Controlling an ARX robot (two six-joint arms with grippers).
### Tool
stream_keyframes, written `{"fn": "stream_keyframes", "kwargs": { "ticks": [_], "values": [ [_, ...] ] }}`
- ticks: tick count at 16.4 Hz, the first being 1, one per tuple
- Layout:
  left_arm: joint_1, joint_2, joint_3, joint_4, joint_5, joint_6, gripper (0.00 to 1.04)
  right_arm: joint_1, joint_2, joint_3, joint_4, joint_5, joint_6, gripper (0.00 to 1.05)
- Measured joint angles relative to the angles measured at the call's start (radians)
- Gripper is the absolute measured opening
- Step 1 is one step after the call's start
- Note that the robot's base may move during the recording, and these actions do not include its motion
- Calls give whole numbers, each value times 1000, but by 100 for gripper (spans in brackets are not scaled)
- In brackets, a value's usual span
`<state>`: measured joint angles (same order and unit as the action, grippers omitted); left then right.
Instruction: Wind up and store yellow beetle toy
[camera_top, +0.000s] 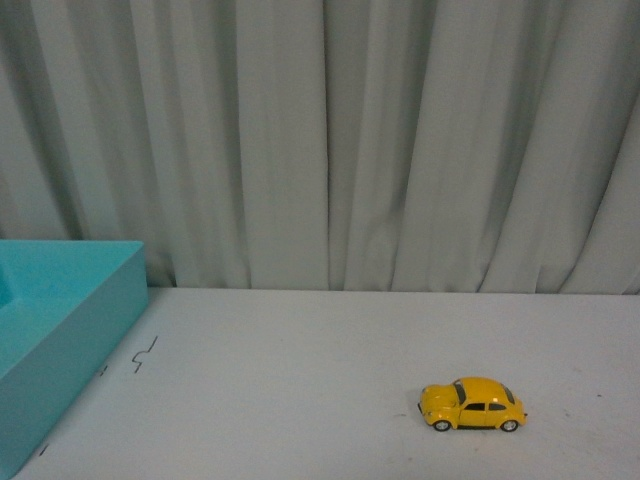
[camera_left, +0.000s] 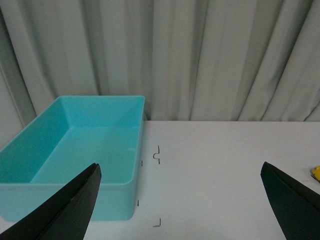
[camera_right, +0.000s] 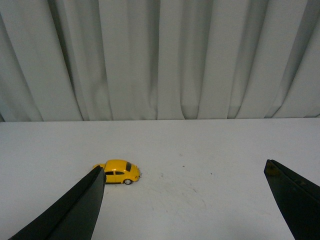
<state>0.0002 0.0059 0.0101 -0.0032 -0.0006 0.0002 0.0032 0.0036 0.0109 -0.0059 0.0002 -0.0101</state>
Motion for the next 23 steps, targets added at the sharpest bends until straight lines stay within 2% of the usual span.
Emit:
{"fn": "stream_keyframes", "kwargs": {
  "ticks": [20,21,23],
  "values": [
    [0,0,0,0,0,0,98,0,0,0,4,0,0,98],
    [0,0,0,0,0,0,98,-22,53,0,130,10,18,98],
    [0,0,0,0,0,0,98,-253,468,21,554,-164,47,98]
  ]
}}
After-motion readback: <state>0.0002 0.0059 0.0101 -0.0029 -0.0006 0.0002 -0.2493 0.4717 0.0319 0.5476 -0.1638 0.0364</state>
